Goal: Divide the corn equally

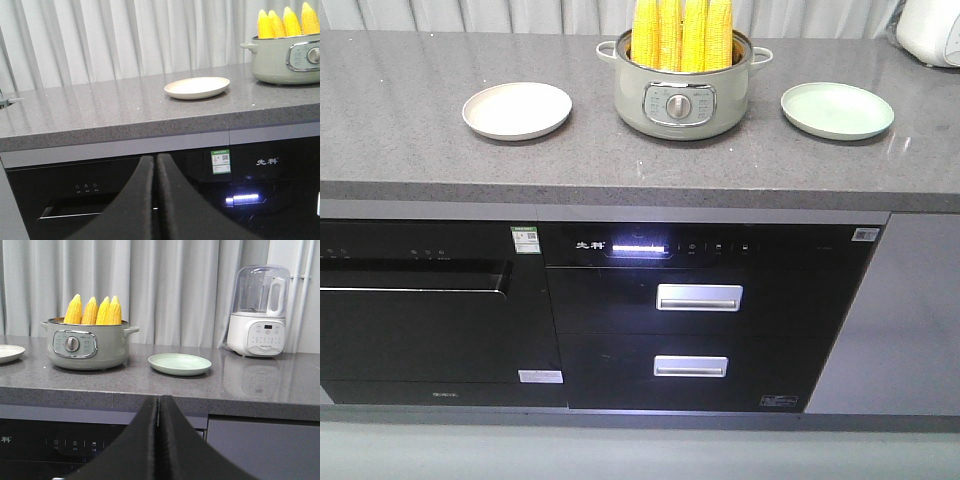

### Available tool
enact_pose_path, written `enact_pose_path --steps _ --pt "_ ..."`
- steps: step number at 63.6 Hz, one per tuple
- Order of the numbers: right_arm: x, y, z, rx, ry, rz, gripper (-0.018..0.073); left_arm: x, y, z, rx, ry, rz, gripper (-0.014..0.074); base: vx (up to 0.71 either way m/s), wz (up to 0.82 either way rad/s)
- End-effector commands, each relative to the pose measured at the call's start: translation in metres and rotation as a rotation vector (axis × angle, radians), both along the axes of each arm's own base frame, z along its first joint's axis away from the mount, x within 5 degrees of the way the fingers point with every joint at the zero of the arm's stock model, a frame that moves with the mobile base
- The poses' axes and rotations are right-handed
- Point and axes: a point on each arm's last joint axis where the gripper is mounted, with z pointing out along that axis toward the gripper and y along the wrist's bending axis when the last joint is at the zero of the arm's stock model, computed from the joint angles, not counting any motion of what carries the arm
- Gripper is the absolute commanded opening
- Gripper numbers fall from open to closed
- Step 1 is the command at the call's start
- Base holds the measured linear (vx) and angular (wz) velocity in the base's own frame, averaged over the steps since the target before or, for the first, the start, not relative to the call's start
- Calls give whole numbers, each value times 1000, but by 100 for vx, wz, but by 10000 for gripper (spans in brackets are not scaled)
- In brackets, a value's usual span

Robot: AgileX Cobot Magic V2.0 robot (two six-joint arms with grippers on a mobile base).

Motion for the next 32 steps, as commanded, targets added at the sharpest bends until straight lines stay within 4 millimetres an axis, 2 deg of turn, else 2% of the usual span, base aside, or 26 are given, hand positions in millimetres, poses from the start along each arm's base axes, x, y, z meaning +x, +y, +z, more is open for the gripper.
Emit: enact_pose_path --steps 1,32 --pt "-1 0 5 -20 -74 -6 -4 -2 -1 7 -10 -92 -11 -7 12 3" --pt "-1 0 5 -20 -74 -6 -4 -2 -1 7 -10 -92 -11 -7 12 2"
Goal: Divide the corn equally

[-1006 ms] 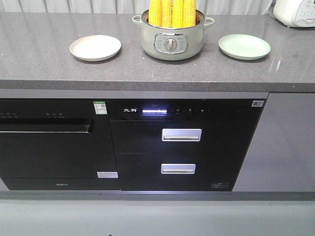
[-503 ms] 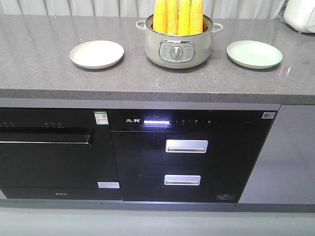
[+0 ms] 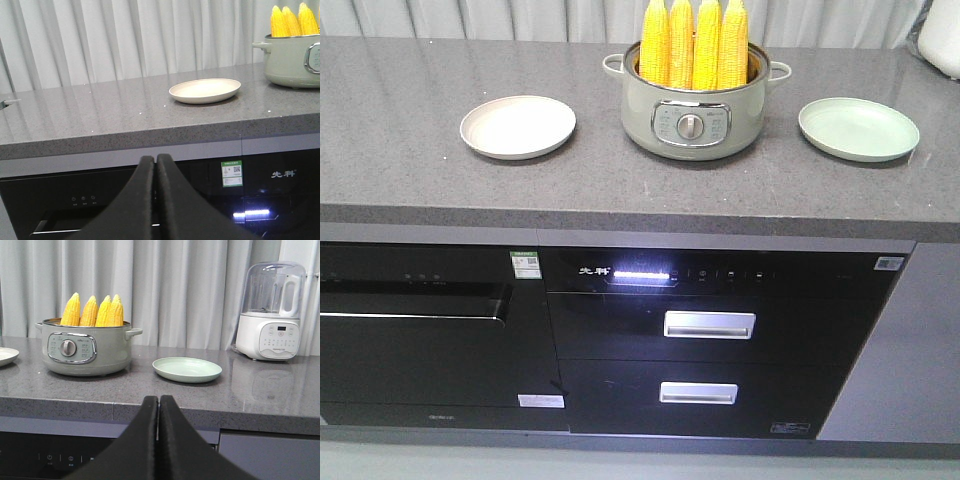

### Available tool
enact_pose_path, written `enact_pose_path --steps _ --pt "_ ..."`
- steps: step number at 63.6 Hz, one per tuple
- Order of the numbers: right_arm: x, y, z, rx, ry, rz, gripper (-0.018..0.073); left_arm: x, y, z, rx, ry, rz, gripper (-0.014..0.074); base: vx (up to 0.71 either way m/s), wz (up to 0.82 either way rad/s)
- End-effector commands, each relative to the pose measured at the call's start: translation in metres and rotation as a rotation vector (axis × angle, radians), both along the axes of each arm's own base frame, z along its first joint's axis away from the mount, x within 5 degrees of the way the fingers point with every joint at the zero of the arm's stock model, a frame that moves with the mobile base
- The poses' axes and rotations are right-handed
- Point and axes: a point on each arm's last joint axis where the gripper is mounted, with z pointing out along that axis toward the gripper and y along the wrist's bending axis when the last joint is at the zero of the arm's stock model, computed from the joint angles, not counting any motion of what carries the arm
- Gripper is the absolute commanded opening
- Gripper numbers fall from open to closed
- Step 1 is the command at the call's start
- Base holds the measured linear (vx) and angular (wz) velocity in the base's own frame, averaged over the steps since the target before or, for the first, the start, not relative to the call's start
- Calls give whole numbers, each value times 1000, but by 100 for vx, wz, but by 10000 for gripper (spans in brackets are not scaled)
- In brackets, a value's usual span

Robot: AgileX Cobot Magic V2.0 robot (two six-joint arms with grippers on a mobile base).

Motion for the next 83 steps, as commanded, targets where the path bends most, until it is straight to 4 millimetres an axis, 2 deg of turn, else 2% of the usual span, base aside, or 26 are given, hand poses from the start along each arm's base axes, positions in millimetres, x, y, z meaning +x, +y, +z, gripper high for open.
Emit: enact_pose_path --steps 1,83 --pt "-1 0 5 -20 -74 -6 -4 -2 -1 7 -10 -92 -11 -7 12 0" --pt "-1 0 5 -20 -74 -6 -4 -2 -1 7 -10 -92 -11 -7 11 -3"
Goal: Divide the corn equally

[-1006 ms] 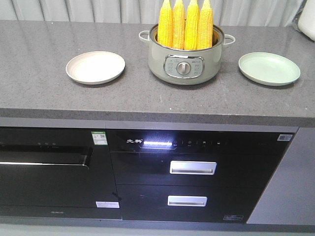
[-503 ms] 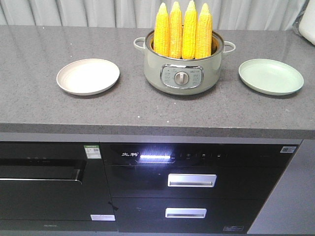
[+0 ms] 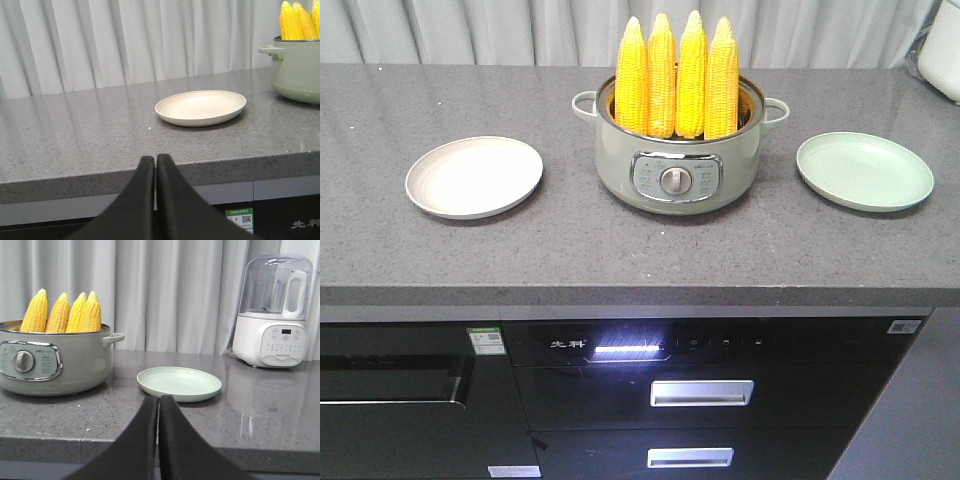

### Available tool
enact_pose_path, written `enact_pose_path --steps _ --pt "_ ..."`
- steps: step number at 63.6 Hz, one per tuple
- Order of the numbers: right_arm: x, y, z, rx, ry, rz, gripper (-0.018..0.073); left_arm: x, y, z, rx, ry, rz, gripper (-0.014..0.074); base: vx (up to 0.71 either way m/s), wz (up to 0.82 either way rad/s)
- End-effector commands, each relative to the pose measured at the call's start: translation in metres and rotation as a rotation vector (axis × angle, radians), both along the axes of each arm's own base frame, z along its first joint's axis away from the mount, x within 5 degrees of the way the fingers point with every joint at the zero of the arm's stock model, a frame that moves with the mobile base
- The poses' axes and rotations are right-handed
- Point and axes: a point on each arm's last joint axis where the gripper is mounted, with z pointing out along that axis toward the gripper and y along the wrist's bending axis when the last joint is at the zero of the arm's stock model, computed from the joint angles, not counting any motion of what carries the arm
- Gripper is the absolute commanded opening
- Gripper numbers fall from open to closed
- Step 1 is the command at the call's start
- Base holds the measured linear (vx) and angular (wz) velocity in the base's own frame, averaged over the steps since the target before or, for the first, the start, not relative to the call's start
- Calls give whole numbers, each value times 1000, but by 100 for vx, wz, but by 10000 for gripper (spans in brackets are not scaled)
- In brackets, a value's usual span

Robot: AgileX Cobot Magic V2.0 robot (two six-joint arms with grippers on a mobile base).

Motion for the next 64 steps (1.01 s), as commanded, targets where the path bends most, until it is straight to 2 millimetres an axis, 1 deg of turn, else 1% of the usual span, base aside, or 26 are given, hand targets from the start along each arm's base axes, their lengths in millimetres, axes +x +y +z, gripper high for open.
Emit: enact_pose_path --steps 1,64 --pt "-1 0 5 -20 -74 -6 -4 -2 -1 7 -10 -92 -11 -7 9 -5" --pt "-1 0 5 -20 -74 -6 -4 -2 -1 7 -10 -92 -11 -7 9 -3"
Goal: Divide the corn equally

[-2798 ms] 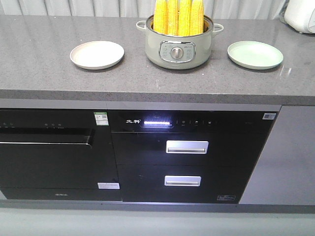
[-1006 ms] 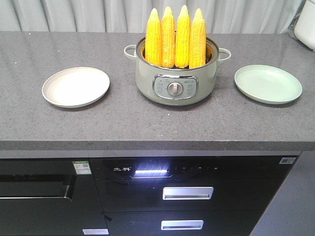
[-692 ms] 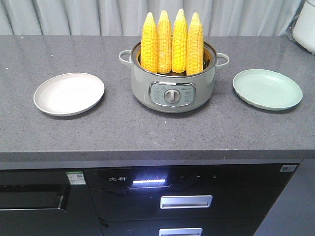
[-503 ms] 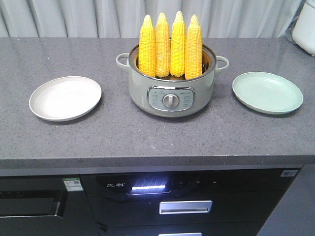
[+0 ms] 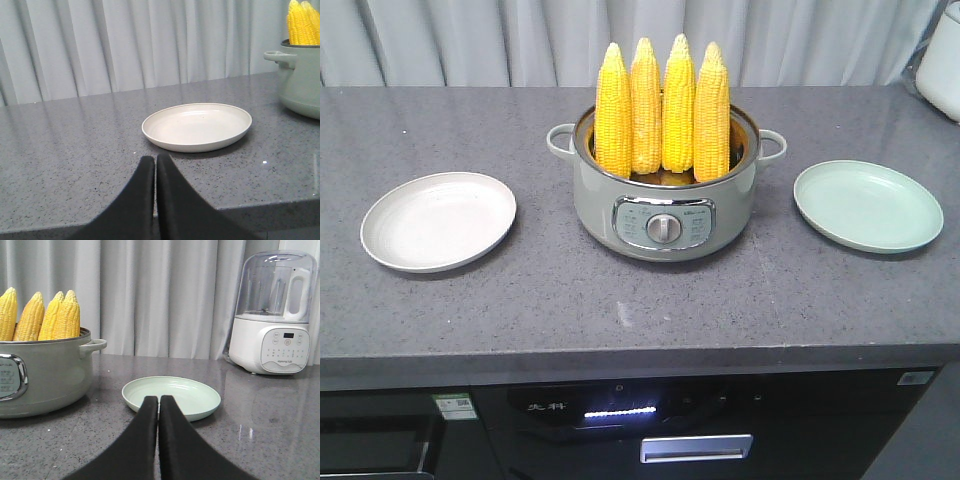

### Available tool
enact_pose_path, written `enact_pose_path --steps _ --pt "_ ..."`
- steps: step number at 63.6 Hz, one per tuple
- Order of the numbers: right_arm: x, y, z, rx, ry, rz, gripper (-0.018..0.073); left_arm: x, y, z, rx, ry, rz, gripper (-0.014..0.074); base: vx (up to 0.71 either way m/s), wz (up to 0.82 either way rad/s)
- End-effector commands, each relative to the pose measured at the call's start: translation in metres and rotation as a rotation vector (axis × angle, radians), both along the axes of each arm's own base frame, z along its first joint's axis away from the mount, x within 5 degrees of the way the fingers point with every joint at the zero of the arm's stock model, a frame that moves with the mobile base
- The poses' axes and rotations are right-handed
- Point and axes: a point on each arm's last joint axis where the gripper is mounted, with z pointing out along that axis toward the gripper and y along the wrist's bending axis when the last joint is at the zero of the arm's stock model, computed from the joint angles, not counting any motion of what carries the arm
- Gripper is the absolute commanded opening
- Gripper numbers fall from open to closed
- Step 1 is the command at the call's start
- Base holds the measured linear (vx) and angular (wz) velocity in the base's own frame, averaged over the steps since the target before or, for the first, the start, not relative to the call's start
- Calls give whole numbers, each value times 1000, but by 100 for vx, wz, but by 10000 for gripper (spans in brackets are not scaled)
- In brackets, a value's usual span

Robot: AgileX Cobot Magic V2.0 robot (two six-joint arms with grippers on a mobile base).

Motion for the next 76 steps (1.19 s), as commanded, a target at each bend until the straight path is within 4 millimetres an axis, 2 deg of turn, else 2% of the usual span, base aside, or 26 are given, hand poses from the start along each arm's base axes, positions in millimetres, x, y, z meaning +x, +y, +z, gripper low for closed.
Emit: enact_pose_path --steps 1,76 --pt "-1 0 5 -20 -74 -6 -4 -2 -1 7 -10 -92 -11 -7 7 -3" --pt "-1 0 5 -20 -74 -6 -4 -2 -1 7 -10 -92 -11 -7 4 -1"
